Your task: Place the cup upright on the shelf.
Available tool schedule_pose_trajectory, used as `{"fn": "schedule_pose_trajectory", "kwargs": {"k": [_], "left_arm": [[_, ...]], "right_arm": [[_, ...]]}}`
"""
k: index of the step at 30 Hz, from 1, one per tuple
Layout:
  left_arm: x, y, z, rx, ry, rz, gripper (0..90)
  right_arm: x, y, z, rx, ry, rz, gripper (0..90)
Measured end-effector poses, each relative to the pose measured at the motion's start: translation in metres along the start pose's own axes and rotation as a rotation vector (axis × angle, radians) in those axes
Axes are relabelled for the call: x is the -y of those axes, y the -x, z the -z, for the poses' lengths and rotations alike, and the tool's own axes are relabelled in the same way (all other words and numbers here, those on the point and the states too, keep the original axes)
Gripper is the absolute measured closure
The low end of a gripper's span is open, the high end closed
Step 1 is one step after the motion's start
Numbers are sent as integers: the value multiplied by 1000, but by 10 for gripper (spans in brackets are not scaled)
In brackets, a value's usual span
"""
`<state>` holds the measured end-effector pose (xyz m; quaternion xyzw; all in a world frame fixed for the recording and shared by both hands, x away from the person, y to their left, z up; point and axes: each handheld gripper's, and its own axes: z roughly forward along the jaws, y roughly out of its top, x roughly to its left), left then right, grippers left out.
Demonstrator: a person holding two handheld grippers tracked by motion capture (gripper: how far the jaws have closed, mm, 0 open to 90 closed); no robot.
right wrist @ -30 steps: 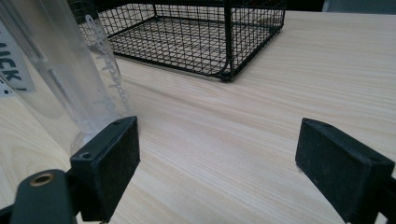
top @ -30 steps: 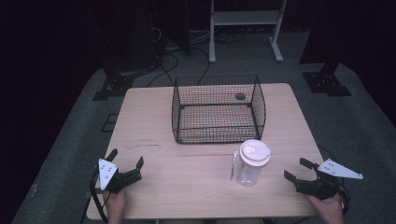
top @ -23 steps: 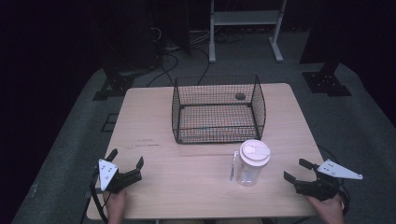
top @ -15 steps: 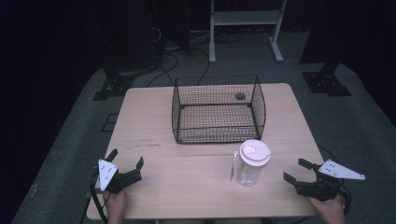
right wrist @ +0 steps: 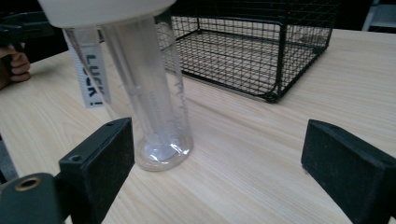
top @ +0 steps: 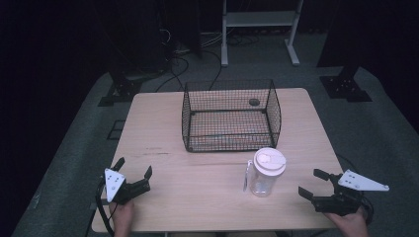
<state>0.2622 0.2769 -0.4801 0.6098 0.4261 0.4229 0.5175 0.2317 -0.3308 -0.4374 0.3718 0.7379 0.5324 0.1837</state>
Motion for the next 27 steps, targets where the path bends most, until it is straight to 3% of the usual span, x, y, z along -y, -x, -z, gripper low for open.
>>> {"fn": "schedule_pose_trajectory", "kwargs": {"k": [5,12,19,27], "left_arm": [[0,0,0,1,2,2,9],[0,0,0,2,4,3,9],[0,0,0,3,4,4,9],[0,0,1,5,6,2,9]], "right_arm": [[-10,-8,-1,-14,-5,2,46],[-23,-23,-3,-25,-11,42,9],[-36,-32,-7,-85,2,51,9],[-53,-45,-22,-120,-10,85,8]]}}
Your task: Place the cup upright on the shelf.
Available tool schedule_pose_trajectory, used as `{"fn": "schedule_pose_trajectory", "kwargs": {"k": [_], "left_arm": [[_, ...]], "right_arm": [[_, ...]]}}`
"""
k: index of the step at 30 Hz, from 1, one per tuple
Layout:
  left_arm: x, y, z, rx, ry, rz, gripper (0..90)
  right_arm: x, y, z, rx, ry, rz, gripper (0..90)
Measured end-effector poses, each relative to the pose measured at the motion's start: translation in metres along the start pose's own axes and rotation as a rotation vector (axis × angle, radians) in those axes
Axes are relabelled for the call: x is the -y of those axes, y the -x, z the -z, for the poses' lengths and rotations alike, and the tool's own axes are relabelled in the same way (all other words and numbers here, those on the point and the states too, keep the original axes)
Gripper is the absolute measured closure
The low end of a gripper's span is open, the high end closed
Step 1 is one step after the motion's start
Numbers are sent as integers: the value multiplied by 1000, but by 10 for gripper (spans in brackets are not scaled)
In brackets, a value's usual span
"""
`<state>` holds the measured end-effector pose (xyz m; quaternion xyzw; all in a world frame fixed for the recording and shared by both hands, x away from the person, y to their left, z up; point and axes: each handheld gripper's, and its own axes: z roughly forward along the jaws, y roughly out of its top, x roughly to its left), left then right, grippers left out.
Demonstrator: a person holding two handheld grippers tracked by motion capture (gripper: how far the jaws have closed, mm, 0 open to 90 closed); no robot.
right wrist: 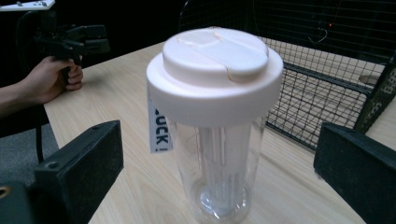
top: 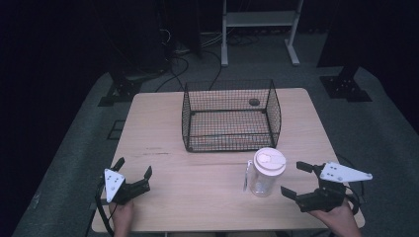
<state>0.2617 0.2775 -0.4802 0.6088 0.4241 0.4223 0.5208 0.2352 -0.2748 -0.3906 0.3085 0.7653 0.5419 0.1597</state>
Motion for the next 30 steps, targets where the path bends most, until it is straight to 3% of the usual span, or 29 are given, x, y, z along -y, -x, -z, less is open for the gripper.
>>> {"fn": "schedule_pose_trajectory", "kwargs": {"k": [30], "left_arm": [[0,0,0,5,8,6,9]], "right_arm": [[-24,-3,-41,21,-43,43,8]]}}
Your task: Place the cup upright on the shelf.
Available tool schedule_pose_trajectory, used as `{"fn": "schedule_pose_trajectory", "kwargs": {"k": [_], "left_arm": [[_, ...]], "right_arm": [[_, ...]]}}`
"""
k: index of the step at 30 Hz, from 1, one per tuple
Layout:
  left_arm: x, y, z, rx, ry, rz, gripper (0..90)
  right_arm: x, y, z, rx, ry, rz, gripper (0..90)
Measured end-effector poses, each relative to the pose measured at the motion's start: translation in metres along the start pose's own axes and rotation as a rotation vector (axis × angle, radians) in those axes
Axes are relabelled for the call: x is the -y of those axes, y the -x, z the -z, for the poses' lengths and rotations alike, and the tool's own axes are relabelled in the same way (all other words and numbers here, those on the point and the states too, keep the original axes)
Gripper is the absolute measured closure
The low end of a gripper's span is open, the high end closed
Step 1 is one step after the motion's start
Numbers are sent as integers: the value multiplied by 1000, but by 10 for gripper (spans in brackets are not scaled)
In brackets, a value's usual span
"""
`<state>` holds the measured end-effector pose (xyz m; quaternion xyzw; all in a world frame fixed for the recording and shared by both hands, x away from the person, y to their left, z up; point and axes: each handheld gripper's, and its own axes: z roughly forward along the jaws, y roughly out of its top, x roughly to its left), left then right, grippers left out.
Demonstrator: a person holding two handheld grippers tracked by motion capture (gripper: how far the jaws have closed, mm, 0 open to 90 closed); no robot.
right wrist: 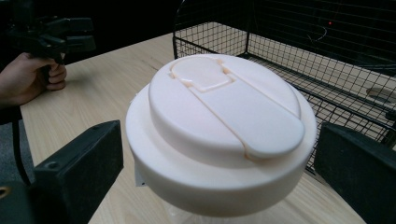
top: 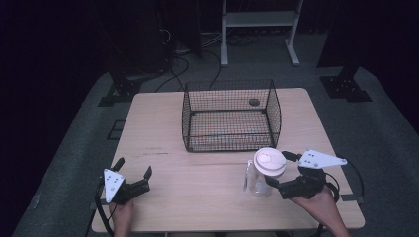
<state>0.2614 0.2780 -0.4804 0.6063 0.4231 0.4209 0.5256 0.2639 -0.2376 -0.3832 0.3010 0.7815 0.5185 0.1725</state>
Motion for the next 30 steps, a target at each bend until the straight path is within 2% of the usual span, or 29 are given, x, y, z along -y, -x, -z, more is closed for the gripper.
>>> {"fn": "schedule_pose_trajectory", "kwargs": {"k": [13,17,30], "left_arm": [[0,0,0,1,2,1,9],[0,0,0,1,2,1,9],[0,0,0,0,2,1,9]], "right_arm": [[-4,0,-16,-19,-20,1,9],[-5,0,-16,-9,-20,0,38],[-9,-2,-15,15,-46,7,44]]}}
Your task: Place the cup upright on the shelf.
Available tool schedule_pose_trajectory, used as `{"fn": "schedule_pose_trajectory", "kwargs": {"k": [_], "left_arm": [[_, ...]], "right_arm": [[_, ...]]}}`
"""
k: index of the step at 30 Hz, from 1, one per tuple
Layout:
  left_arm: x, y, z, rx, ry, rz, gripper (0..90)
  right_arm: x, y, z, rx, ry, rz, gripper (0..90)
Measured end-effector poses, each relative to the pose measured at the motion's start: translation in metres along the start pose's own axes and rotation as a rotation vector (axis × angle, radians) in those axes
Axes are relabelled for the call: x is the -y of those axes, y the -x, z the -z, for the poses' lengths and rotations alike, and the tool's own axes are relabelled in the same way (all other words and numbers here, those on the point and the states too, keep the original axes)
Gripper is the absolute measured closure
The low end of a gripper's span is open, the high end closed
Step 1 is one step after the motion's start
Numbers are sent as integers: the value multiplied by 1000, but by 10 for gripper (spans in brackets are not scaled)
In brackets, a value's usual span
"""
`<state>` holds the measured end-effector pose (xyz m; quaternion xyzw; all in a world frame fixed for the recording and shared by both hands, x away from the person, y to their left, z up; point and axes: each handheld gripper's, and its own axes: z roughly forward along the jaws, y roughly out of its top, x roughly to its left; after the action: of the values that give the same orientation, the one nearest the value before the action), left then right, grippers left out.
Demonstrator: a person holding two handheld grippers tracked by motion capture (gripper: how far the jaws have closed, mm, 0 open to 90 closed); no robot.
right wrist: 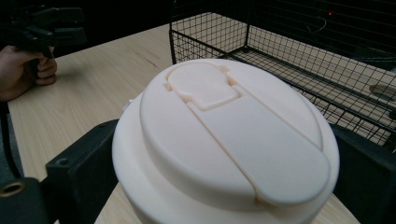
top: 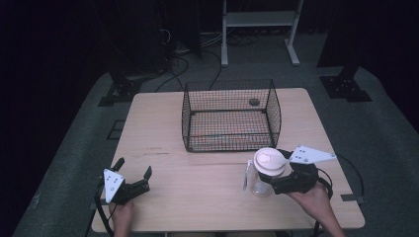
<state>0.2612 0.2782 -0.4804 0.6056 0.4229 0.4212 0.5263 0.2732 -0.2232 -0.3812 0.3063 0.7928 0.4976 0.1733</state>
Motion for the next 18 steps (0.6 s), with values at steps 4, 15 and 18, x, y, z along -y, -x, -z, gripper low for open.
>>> {"fn": "schedule_pose_trajectory", "kwargs": {"k": [4,15,18], "left_arm": [[0,0,0,1,0,1,9],[0,0,0,1,1,2,9],[0,0,0,1,1,1,9]], "right_arm": [[-3,-2,0,13,6,3,44],[-18,-2,2,16,16,10,44],[-24,-3,2,19,20,13,44]]}}
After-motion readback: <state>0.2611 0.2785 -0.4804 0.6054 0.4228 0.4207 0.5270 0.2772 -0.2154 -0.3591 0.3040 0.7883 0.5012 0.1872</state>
